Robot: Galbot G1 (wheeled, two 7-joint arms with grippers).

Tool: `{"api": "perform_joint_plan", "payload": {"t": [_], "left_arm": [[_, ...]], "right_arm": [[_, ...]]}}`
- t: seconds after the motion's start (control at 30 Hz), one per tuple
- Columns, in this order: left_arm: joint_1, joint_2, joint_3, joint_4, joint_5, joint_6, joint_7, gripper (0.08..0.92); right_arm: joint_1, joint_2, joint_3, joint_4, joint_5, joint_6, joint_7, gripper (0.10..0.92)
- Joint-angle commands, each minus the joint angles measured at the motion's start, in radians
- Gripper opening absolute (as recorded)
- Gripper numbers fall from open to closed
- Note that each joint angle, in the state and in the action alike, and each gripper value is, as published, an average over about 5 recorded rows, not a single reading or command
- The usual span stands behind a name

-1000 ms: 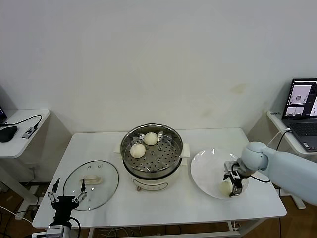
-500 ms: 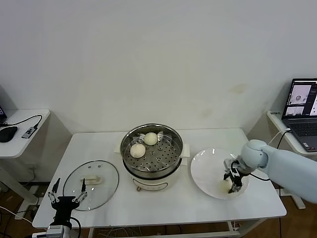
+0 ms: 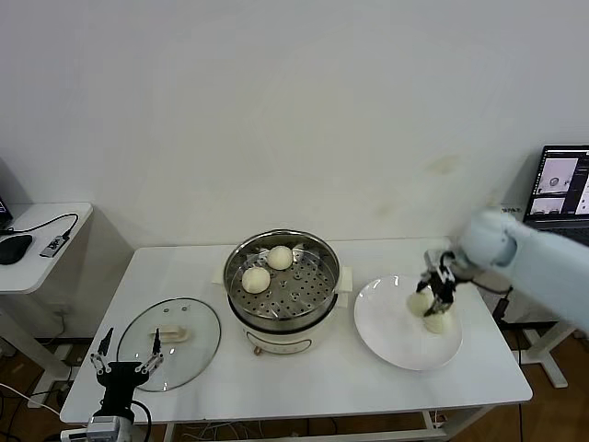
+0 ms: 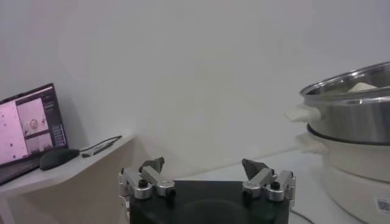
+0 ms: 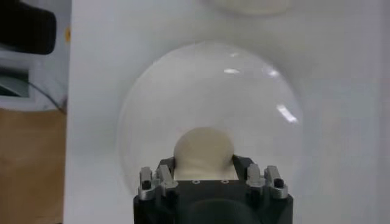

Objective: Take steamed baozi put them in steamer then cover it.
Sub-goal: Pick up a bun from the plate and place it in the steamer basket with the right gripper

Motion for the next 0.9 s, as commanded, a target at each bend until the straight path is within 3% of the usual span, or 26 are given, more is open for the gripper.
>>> {"api": "perform_joint_plan", "payload": {"t": [0.03,0.37,0.63,0.9], "left_arm": [[0.001,0.002,-0.003,-0.003,-0.004,-0.001,-0.001,0.823],[0.001,-0.013,-0.005,-0.010,-0.002,0.001,-0.009,0.823],[0.003,-0.020,-0.020,-0.015,-0.005,-0.001,-0.016,0.823],[0.003,-0.030,-0.023,-0.016,-0.005,-0.004,-0.019,0.823]], "right_arm": [[0.284,0.150,-0.054,-0.023,0.119,-0.001,-0.005,0.602],[0.299,0.403,-0.112,-0.020,0.168,0.046,0.033,0.602],[0.238,0.563,-0.199,-0.061,0.093,0.276,0.118,0.602],[0.201,0.619,-0.264,-0.086,0.010,0.490,0.139,0.602]]}}
